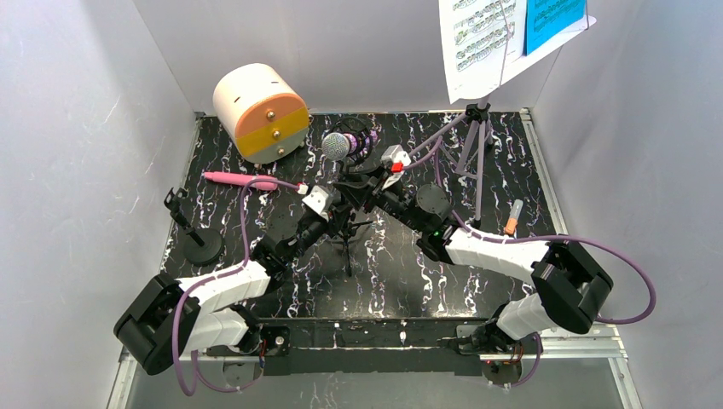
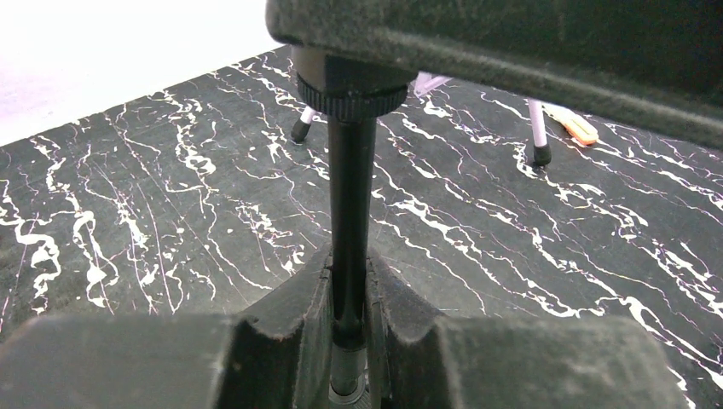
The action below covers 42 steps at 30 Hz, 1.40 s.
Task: Pack up the instrument practice props
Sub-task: Adjust the microphone stand at the center of the board.
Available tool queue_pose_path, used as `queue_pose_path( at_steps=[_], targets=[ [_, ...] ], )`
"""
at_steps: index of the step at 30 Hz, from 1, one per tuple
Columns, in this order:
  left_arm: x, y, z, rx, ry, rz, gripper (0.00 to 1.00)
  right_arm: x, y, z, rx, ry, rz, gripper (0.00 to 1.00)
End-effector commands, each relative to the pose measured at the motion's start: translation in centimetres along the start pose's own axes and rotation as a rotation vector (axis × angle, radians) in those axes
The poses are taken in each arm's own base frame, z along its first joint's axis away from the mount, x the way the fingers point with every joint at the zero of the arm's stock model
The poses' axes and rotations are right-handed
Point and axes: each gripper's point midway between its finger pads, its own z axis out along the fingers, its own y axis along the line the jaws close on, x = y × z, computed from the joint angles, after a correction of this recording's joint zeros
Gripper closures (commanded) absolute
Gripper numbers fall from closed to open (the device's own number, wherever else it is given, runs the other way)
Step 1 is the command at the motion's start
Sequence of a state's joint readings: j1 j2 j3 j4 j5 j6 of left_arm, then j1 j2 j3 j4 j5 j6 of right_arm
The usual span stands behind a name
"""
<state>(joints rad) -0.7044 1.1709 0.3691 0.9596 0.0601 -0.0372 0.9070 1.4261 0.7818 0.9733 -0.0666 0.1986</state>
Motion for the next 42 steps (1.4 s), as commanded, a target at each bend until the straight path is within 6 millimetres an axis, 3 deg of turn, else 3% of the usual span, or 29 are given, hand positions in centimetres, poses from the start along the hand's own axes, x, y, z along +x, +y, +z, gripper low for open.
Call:
queue_pose_path(
  at_steps=[1,6,14,22,30,42],
  targets=[
    [0.0,-0.7,-0.2,0.024,0.004,-0.018,0.80,-1.6,1.1,-0.3,-0.061,-0.049,-0.014,0.99],
    [-0.5,-0.6,-0.2,0.015,-0.009,-0.040,0.53,-0.6,1.5,-1.0,-0.090,-0.016,-0.030,0.99],
    [-2.6,-0.2,-0.8,-0.031,-0.067,-0.119,0.38,0.8,1.3,-1.7,-0.093,0.015,-0.050,0.99],
    [-3.0,-0.3,-1.5,-0.049,-0.056,-0.218,0.33,2.4,0.6,-2.1,-0.102,0.046,-0.051,0.99],
    [-3.8,-0.3,-4.0,-0.070,-0.064,-0.308,0.31,4.8,0.0,-1.8,-0.110,0.095,-0.028,0.99],
    [-1.2,1.2,-6.9,-0.213,0.106,-0.356,0.31,8.4,0.1,-1.7,-0.161,0.184,-0.024,0.99]
  ],
)
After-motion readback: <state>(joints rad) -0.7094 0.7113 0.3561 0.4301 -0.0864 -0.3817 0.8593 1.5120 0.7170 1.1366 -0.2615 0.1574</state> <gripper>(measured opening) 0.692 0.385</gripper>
